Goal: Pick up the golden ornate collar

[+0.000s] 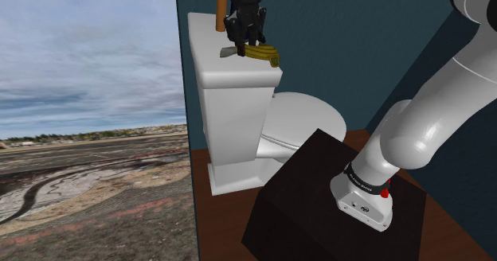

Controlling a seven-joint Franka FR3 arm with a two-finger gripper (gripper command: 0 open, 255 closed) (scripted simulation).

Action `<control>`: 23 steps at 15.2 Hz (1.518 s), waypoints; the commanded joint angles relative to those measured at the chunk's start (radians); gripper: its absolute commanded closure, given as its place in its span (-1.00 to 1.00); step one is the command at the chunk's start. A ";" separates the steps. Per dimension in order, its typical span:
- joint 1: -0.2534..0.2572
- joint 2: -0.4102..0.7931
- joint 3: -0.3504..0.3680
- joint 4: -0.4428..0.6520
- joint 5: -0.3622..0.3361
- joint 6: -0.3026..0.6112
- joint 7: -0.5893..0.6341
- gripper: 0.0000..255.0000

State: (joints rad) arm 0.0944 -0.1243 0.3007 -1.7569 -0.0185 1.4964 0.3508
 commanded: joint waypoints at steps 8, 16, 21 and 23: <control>0.000 0.001 0.000 -0.001 0.000 0.002 0.000 1.00; 0.000 0.029 0.003 0.140 -0.008 -0.112 0.002 1.00; 0.002 0.057 0.007 0.240 -0.016 -0.186 0.005 1.00; 0.003 0.070 0.009 0.284 -0.020 -0.217 0.007 1.00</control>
State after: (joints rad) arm 0.0975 -0.0674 0.3089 -1.5050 -0.0340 1.2989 0.3579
